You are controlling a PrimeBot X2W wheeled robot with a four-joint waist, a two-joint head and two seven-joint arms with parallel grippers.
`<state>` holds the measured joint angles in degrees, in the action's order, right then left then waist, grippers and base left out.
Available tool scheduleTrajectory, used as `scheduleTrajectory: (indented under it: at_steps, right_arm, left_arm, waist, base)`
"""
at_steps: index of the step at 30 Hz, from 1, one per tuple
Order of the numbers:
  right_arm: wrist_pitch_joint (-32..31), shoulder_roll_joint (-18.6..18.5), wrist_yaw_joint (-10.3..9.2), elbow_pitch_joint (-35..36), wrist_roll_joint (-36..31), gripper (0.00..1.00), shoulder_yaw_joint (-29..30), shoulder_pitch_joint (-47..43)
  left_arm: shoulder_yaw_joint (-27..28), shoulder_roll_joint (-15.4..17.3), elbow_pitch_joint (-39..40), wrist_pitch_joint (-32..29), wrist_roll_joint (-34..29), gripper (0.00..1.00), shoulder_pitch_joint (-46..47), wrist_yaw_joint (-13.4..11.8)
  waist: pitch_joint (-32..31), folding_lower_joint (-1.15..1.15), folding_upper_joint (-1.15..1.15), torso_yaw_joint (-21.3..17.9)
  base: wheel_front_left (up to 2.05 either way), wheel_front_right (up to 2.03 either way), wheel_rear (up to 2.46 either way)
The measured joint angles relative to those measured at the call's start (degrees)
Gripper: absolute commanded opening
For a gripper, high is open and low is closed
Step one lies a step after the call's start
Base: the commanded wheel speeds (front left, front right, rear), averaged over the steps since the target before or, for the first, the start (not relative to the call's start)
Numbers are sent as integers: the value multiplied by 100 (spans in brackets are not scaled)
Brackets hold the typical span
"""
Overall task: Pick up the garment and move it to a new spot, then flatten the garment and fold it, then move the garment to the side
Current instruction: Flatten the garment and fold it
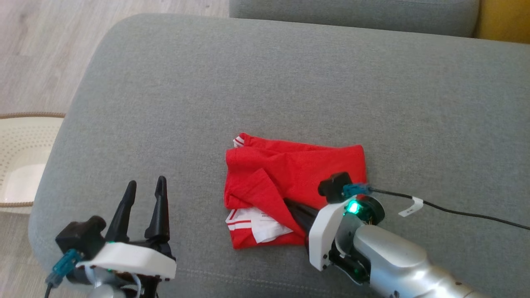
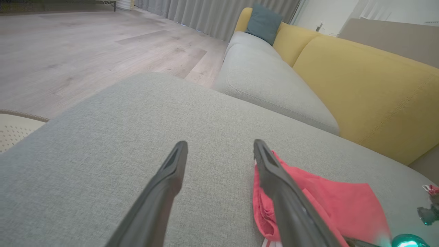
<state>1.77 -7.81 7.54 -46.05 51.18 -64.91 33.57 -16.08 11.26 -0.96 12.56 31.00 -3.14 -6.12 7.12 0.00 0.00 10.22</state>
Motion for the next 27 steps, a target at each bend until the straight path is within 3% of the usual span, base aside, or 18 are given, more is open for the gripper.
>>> scheduleTrajectory:
  at_steps: [5, 17, 26, 27]
  right_arm:
    - [80, 91, 0, -42, 30, 0, -293, 36]
    - [-44, 133, 0, 671, 77, 0, -857, 133]
    - [921, -22, 0, 653, 258, 0, -500, 338]
    - [1018, -24, 0, 602, 248, 13, -365, 389]
  left_arm:
    - [1, 33, 0, 8, 2, 100, 0, -1]
    - [8, 65, 0, 15, 46, 100, 0, -54]
    - [10, 80, 7, 65, 44, 100, 0, -96]
    - [10, 80, 9, 65, 43, 100, 1, -96]
  waist:
    - [7, 0, 0, 64]
    - [-1, 0, 0, -32]
    - [-66, 0, 0, -272]
    - [-83, 0, 0, -307]
  base:
    - [0, 0, 0]
    - [0, 0, 0]
    - [0, 0, 0]
    - [0, 0, 0]
